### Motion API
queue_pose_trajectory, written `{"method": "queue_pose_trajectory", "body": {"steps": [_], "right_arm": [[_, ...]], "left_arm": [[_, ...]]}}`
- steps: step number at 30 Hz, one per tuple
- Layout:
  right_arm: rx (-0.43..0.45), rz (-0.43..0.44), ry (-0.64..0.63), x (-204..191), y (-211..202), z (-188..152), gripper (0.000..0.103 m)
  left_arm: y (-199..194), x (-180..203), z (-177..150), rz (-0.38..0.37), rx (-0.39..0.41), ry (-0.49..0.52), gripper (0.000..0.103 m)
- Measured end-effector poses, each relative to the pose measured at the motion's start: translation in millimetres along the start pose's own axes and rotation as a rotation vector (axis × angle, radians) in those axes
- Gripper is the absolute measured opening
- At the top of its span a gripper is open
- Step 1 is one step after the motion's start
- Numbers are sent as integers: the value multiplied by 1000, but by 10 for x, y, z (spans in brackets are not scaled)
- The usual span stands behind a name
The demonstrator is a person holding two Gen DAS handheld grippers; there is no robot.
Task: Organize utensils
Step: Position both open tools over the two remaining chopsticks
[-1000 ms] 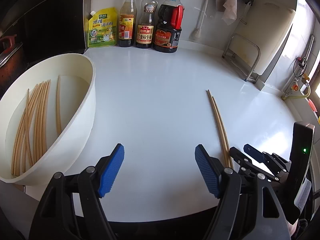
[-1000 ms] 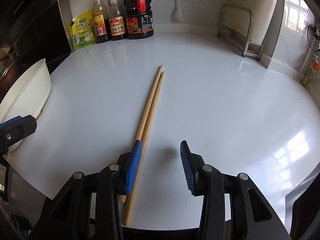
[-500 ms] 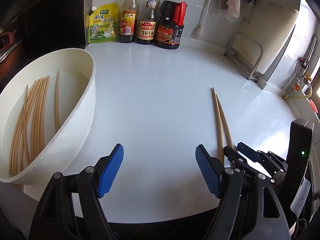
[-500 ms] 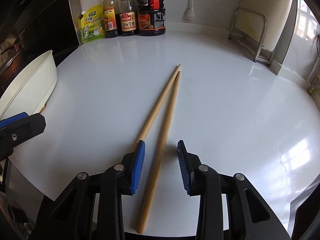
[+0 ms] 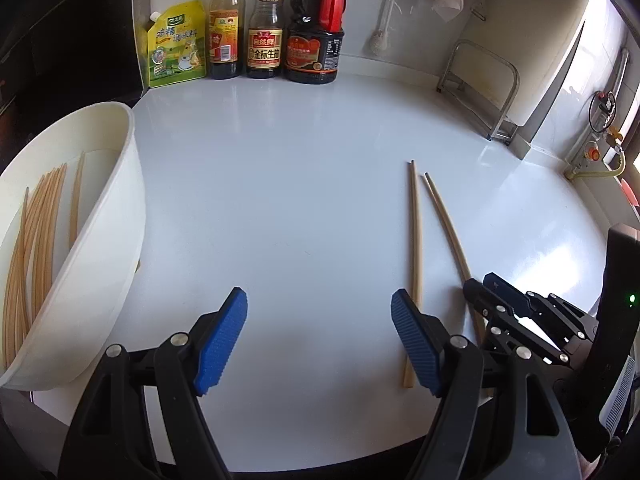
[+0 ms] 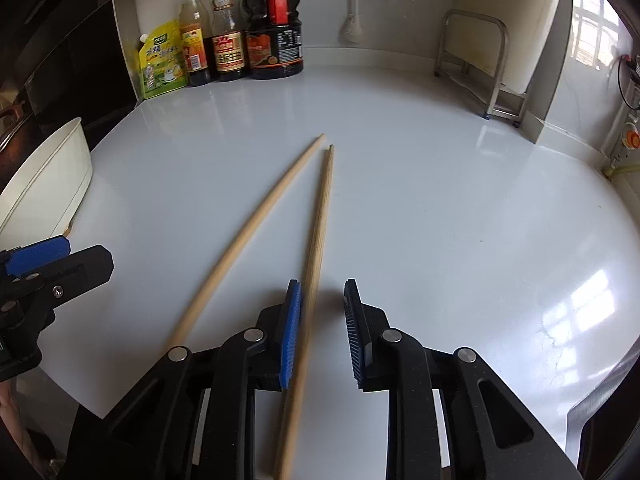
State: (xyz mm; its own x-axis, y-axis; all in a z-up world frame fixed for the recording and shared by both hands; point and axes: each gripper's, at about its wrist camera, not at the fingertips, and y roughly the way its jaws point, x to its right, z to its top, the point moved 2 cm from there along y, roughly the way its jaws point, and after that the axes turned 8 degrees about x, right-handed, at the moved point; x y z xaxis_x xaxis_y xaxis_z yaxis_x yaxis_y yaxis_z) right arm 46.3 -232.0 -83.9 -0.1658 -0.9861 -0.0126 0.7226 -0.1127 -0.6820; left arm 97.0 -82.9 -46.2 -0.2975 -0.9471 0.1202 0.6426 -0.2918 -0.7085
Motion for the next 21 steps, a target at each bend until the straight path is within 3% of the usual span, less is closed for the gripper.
{"method": "queue_pose_trajectory", "body": {"steps": [11,21], "right_arm": [[-12,-39,98,629,-20,8,16],[-16,29,-14,599,39,67,21]], "left_arm": [[333,333,86,-1,-35,59,74],[521,469,73,17,-64,92,74]]}}
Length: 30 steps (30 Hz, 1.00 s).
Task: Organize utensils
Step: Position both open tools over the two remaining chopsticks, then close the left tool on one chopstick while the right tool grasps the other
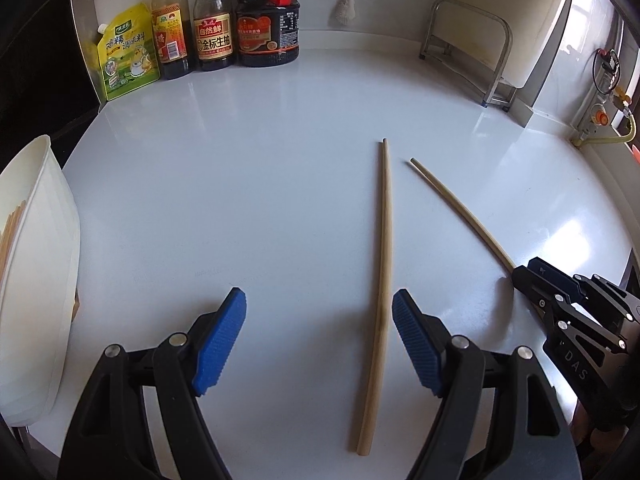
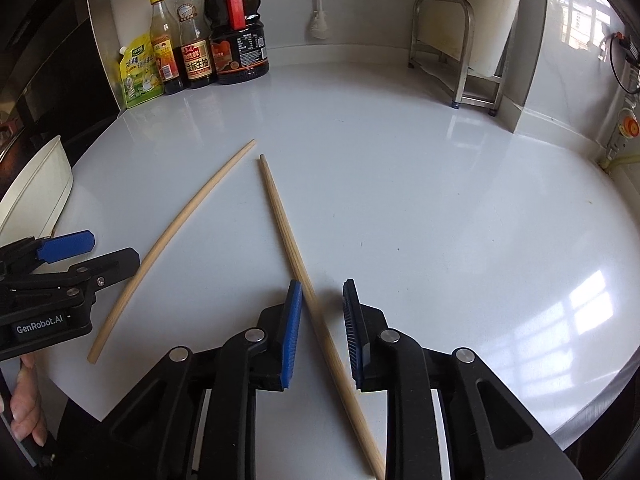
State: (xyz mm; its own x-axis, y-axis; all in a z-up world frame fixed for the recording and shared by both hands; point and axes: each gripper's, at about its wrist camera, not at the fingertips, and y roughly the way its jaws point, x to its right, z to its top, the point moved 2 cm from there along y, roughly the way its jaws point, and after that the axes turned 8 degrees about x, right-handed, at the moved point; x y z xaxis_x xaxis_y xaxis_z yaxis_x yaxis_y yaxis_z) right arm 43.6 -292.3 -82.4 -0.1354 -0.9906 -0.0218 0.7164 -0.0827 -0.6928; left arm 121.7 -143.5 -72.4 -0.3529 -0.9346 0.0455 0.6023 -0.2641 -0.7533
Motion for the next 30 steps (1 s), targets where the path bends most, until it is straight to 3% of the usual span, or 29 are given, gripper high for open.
{"method": "queue_pose_trajectory", "body": {"steps": [8,13,16,18,19,23,30], "right_arm": [[13,19,-67,-27,42,20,21],[12,19,-84,-31,55,27,21],[8,19,-92,-48,57,29,19],[7,27,-96,-70,50,26,9],[9,22,-100,-78,48,24,7],[9,23,-74,-61,38,16,6],[-5,83,82,2,-32,-39,6]], "left_arm": [[124,72,32,14,-15,15,74],[167,151,62,15,-15,46,68],[165,220,84,-4,-8,71,49],[150,257,85,-23,-11,77,18],[141,268,76,-37,-14,76,11],[90,260,16,-82,-31,54,8],[-172,151,-22,-137,-10,15,7]]}}
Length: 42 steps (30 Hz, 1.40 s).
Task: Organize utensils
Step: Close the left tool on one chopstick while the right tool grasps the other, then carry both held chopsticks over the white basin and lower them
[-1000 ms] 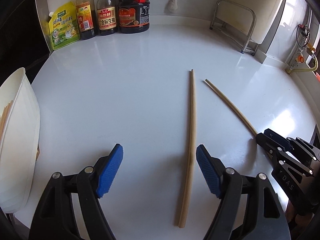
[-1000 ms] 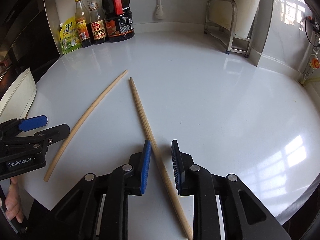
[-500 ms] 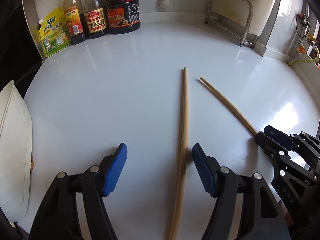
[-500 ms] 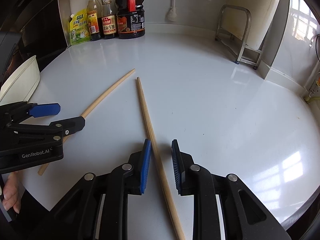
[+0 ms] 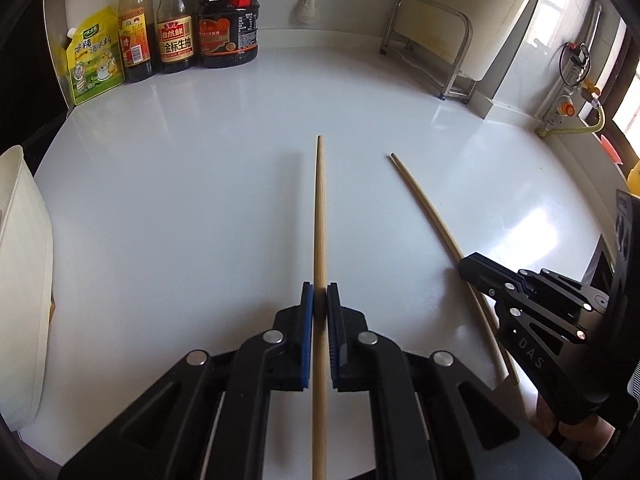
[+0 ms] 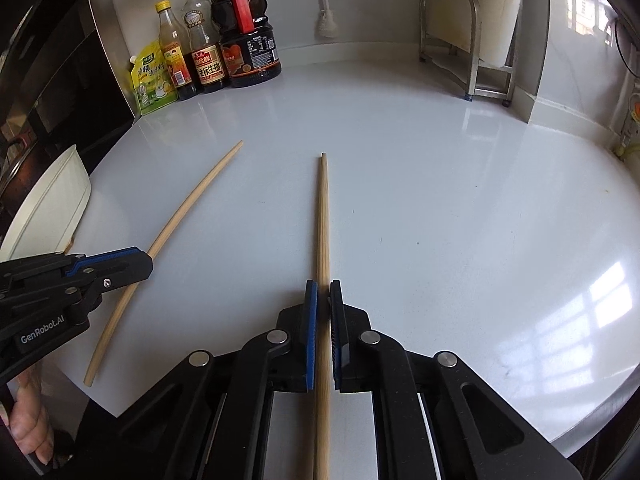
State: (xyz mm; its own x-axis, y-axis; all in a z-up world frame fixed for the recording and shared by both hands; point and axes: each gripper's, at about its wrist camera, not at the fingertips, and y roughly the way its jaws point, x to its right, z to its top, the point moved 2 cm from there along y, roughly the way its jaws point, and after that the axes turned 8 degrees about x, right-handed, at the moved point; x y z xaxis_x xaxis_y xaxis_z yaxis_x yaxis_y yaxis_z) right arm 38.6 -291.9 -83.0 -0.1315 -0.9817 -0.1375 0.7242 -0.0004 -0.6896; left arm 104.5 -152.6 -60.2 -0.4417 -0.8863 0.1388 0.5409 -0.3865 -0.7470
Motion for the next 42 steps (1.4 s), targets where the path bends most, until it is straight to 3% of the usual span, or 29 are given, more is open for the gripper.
{"method": "queue_pose_trajectory", "body": {"steps": [8,15,24,31,37,42], "right_arm": [[26,89,80,-229,-139,24,6],[80,196,51,-788,-269,260,6],[110,410,-49,-2021,-246,636,6],[45,539,-98,-3014,27,810,6],[-26,546,-154,-3548,300,824,6],[-83,516,-180,-3730,518,765,6]], "left_arm": [[-418,-301,-19,-3,61,-65,7],[-948,-725,37,35,161,-123,7],[-1538,-1724,-35,220,218,-251,7],[-1726,-2523,-196,344,223,-354,7],[-1611,-2906,-238,374,199,-388,8],[-1508,-3066,-234,382,182,-398,8]]}}
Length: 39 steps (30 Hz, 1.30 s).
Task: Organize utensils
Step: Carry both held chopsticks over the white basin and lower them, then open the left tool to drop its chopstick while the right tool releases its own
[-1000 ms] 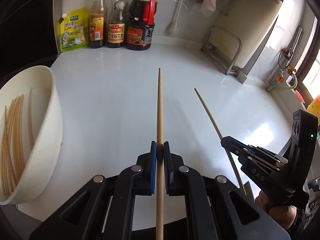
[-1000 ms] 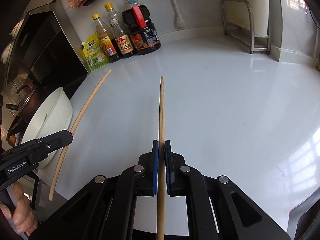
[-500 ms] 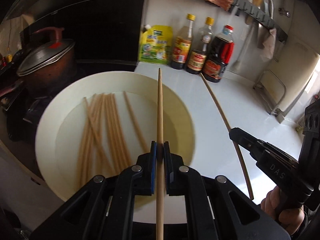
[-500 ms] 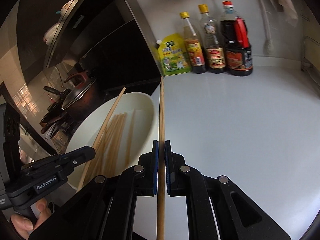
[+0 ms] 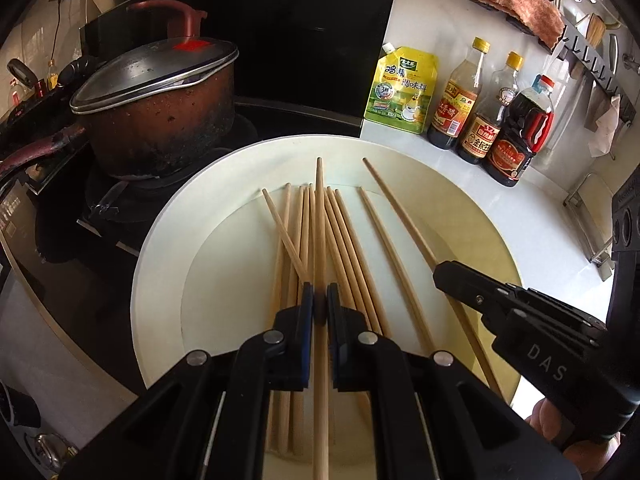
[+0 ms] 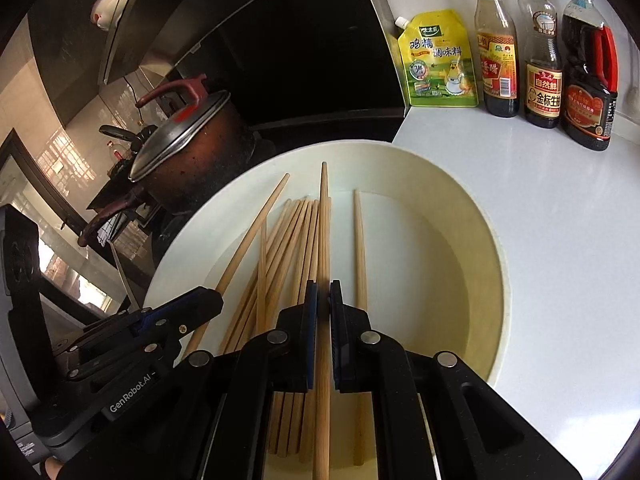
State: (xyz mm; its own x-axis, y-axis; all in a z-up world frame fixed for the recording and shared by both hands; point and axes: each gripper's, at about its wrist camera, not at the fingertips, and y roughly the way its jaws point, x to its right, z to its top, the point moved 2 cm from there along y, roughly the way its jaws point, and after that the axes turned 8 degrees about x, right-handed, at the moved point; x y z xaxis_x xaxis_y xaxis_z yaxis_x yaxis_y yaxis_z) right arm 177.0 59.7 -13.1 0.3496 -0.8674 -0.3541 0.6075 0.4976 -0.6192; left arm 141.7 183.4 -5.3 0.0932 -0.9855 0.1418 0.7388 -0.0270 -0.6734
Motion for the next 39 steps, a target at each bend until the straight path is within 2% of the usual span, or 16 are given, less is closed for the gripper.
{"method": "queue_pose_trajectory", "body": {"steps": [4,5,6,7,8,9,26,39], "right_arm": [[-14,-16,6,33,30,-46,6],[-13,-21,5,46,18,-52,7],[-8,-26,6,59,-2,-58,7],[0,-31,4,67,-24,-66,7],[5,-40,-1,74,-50,-72,7],[12,-52,-7,71,-77,-82,7],[102,-125,-75,-39,-527,-203,16],[132,-140,-78,-33,-709,-368,25]], "left_arm": [[54,-27,3,9,-10,-3,8],[42,-35,3,13,-1,-5,14],[26,-45,2,19,6,-6,27],[7,-51,4,23,16,-8,35],[-24,-58,3,28,29,-11,48],[-57,-64,1,34,41,-11,50],[-333,-75,-115,34,57,-17,52],[-470,-29,-265,36,73,-4,53]]}}
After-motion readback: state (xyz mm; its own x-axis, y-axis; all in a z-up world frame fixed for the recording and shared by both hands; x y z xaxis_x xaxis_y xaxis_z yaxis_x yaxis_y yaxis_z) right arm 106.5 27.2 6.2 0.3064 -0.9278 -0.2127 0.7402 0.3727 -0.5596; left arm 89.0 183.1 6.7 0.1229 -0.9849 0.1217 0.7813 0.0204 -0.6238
